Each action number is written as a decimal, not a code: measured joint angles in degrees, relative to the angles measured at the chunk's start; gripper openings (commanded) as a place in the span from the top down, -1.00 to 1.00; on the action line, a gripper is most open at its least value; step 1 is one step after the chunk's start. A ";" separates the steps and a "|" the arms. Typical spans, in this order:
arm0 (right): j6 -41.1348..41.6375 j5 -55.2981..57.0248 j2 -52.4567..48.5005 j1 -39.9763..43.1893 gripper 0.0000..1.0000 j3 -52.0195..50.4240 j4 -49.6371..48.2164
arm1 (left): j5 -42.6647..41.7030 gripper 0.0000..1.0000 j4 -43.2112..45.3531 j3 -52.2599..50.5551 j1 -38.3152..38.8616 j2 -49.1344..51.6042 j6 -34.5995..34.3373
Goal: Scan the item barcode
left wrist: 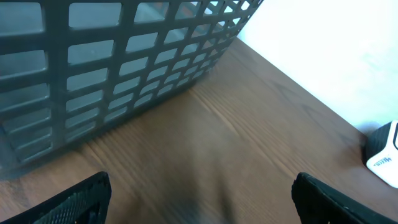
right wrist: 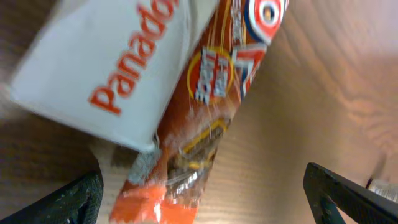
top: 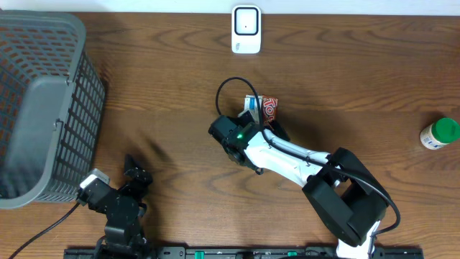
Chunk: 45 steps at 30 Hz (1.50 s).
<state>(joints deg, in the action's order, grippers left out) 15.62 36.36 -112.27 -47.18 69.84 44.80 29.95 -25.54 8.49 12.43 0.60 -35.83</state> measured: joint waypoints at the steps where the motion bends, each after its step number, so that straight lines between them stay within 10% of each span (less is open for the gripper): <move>1: -1.05 0.48 -0.02 0.00 -0.98 -0.07 -1.11 | 0.00 -0.87 0.00 0.00 0.00 0.00 -0.02; 21: -7.45 13.16 -7.65 0.17 -0.34 2.40 -4.92 | 0.02 -0.87 0.00 0.00 0.00 0.00 0.00; 30: -3.89 19.43 -9.68 0.28 -0.85 3.23 -1.84 | 0.02 -0.87 0.00 0.02 0.00 0.00 0.00; 45: 6.32 20.57 -9.94 0.39 -0.93 3.10 8.02 | 0.00 -0.87 0.00 0.00 0.00 -0.02 0.00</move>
<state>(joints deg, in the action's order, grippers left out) 21.93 56.93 -122.21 -46.78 72.95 52.82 29.95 -25.54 8.49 12.43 0.58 -35.83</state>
